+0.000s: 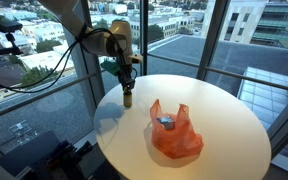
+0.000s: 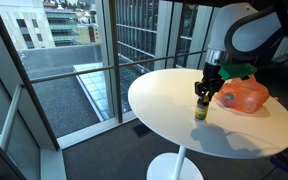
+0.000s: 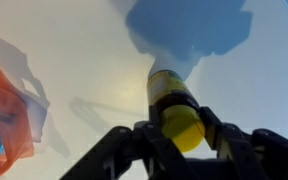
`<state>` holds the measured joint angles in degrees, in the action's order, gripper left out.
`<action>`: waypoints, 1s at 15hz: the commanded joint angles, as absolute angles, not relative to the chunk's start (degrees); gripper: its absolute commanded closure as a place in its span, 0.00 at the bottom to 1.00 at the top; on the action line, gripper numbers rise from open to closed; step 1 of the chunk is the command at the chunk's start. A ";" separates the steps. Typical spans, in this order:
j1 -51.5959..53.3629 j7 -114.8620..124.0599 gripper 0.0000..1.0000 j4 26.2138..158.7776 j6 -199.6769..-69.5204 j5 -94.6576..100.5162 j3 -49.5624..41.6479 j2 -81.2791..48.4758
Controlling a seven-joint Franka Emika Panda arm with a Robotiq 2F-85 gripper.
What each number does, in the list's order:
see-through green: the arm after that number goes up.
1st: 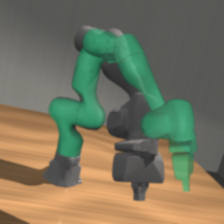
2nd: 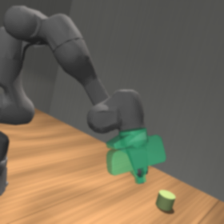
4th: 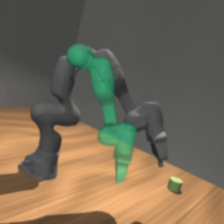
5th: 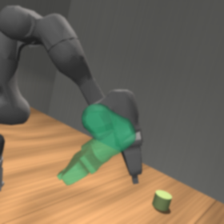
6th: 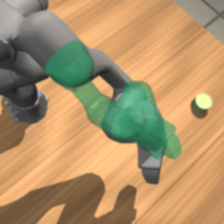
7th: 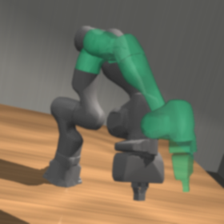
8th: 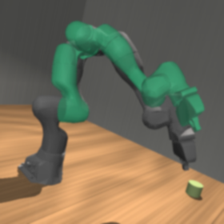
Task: Pick up the brown medicine bottle with the yellow lid from the orange plastic bag and put it on the table
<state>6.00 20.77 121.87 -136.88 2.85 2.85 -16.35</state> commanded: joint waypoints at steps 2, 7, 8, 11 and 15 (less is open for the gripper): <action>6.15 18.56 0.80 122.34 -139.62 2.44 2.19 -16.92; 6.18 18.66 0.23 122.95 -140.03 2.76 1.62 -16.31; 6.14 18.65 0.15 123.02 -139.91 2.68 1.56 -16.07; 6.05 19.22 0.00 123.01 -138.19 2.61 1.11 -14.86; 5.84 20.60 0.00 122.78 -134.55 2.75 0.11 -12.43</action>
